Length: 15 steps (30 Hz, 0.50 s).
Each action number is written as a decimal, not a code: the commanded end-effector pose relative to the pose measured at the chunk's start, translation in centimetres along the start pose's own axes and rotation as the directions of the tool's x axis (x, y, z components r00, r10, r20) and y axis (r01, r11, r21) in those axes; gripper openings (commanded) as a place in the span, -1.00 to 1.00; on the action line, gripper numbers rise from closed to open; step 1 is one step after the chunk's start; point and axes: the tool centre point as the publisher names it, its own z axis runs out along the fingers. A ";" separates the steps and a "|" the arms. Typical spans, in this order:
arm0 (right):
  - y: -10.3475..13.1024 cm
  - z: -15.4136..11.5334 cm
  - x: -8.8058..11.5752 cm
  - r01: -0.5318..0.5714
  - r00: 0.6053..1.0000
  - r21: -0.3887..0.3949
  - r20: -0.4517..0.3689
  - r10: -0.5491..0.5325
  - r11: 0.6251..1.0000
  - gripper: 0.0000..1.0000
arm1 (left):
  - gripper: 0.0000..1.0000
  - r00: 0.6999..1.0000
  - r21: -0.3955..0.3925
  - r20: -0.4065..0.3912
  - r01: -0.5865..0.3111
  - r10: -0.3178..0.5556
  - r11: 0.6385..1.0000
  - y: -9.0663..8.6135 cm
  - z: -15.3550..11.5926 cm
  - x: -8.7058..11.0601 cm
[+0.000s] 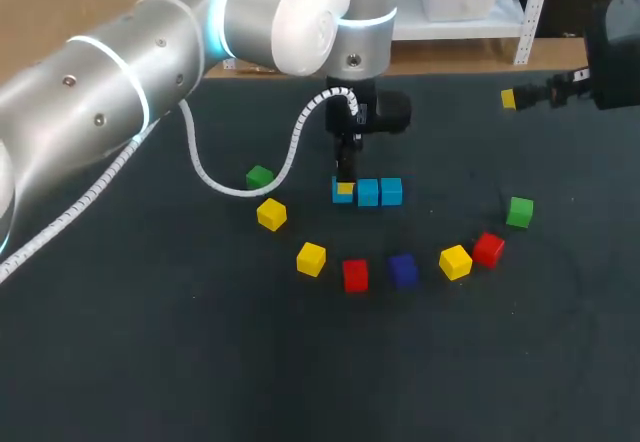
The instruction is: Place the blue cubes, place green cubes on the blue cubes, place the yellow cubes on the green cubes, then place the red cubes on the yellow cubes, and place purple cube on the red cubes.
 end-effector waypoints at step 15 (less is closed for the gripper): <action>0.2 -0.1 0.0 0.000 1.000 0.007 0.000 0.000 1.000 1.00 | -0.47 1.000 0.026 0.004 0.007 -0.007 1.000 0.3 0.3 -0.1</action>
